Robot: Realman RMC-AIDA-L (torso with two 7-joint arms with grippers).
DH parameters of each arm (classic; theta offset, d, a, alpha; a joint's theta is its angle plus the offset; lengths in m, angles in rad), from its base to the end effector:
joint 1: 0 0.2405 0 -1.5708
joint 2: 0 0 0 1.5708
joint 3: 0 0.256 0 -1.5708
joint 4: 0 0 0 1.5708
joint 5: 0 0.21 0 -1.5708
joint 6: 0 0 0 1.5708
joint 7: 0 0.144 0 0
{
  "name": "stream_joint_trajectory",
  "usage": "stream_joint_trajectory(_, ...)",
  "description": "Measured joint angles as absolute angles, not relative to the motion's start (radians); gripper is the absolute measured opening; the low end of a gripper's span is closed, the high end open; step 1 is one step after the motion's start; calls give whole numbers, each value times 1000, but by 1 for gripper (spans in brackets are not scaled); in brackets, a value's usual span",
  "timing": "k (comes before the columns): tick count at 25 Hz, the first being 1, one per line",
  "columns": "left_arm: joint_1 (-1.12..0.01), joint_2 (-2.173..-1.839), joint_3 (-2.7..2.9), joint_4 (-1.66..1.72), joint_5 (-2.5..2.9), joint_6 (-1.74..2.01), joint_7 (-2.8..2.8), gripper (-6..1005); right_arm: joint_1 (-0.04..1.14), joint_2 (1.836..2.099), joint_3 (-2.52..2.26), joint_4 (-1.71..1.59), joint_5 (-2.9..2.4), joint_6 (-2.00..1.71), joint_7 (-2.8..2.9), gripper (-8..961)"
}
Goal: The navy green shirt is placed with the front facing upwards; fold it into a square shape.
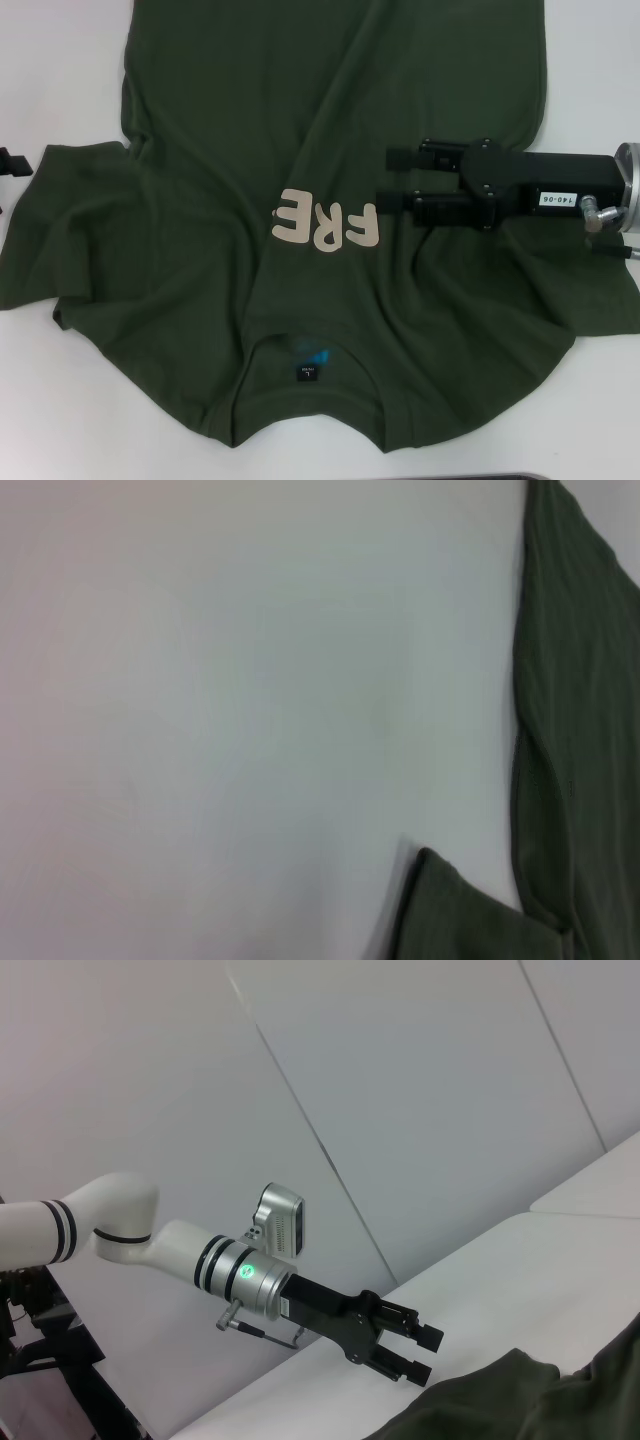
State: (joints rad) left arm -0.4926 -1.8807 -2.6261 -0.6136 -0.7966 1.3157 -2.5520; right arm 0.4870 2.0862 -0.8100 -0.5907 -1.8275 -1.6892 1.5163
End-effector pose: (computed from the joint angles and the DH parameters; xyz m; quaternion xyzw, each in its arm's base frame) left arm -0.3767 0.3354 0.0887 -0.6091 -0.7424 -0.1691 0.2218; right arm 0.2444 0.3007 -0.0154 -0.9043 0.2791 0.3222 0.0233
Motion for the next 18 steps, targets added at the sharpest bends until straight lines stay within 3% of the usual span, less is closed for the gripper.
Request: stream_joint_trajectory(18, -497, -1888, -2563, -614, -798, 1288, -2551, 706, 481, 2089, -810, -585, -1822, -1691, 1483, 824)
